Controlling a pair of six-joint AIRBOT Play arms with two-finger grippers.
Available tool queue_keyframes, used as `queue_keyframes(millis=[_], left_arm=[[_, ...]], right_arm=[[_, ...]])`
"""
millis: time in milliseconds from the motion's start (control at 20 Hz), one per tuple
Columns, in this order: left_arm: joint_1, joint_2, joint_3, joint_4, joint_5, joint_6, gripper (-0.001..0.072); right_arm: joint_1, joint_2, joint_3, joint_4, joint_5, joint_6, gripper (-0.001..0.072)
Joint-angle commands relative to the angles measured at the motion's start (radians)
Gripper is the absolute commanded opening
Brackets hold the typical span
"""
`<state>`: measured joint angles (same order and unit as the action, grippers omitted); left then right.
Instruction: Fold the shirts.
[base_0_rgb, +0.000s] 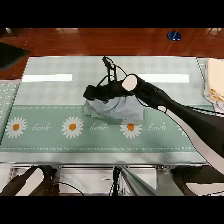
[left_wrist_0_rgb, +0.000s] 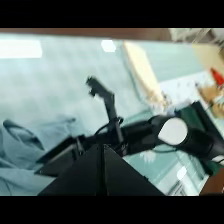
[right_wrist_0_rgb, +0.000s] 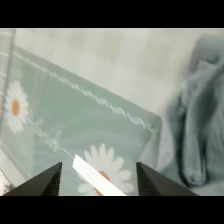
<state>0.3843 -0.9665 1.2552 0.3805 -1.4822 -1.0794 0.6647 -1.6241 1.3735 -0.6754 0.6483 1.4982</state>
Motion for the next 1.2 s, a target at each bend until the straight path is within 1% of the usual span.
queue_keyframes(millis=[0,100,150,200,250,300,350,400,450,500,550,600,650,700,800,950,1150], left_arm=[[-0.079,0.003,-0.067,0.136,0.014,0.002,0.0023],[-0.077,0.003,-0.115,0.164,0.035,0.002,0.0024],[-0.077,0.003,-0.134,0.191,0.052,0.002,0.0024],[-0.077,0.003,-0.152,0.227,0.065,0.006,0.0027],[-0.077,0.0,-0.164,0.266,0.068,0.017,0.0035],[-0.077,-0.005,-0.171,0.3,0.068,0.02,0.008],[-0.077,-0.012,-0.174,0.331,0.067,0.02,0.0174],[-0.077,-0.021,-0.175,0.359,0.067,0.02,0.03],[-0.077,-0.031,-0.175,0.377,0.067,0.02,0.0351],[-0.077,-0.04,-0.175,0.384,0.068,0.02,0.0352],[-0.077,-0.047,-0.175,0.384,0.068,0.02,0.0351],[-0.077,-0.054,-0.175,0.384,0.068,0.02,0.0352],[-0.077,-0.057,-0.175,0.384,0.068,0.02,0.0351],[-0.077,-0.059,-0.175,0.384,0.068,0.02,0.0351],[-0.077,-0.062,-0.175,0.384,0.068,0.02,0.0351],[-0.077,-0.062,-0.175,0.384,0.068,0.02,0.0351],[-0.077,-0.062,-0.175,0.384,0.068,0.02,0.035]], right_arm=[[-0.039,0.055,0.001,0.039,-0.001,-0.048,0.0542],[-0.144,0.157,0.001,-0.097,0.167,-0.047,0.0541],[-0.212,0.22,0.001,-0.209,0.288,-0.043,0.0541],[-0.278,0.281,0.001,-0.348,0.414,-0.029,0.0541],[-0.351,0.344,0.0,-0.539,0.555,-0.004,0.0541],[-0.412,0.391,0.0,-0.743,0.674,0.02,0.0533],[-0.479,0.423,-0.001,-0.943,0.774,0.028,0.0486],[-0.55,0.438,-0.009,-1.044,0.825,0.027,0.0474],[-0.64,0.439,-0.026,-1.02,0.843,0.021,0.0475],[-0.727,0.437,-0.058,-0.896,0.831,0.011,0.0482],[-0.814,0.431,-0.11,-0.712,0.791,0.009,0.0563],[-0.881,0.426,-0.17,-0.547,0.74,0.005,0.0593],[-0.926,0.417,-0.238,-0.401,0.684,-0.015,0.0592],[-0.948,0.404,-0.301,-0.309,0.639,-0.029,0.0592],[-0.937,0.366,-0.402,-0.229,0.572,-0.05,0.0592],[-0.858,0.289,-0.492,-0.146,0.478,-0.104,0.0592],[-0.734,0.177,-0.499,-0.001,0.383,-0.161,0.059]])
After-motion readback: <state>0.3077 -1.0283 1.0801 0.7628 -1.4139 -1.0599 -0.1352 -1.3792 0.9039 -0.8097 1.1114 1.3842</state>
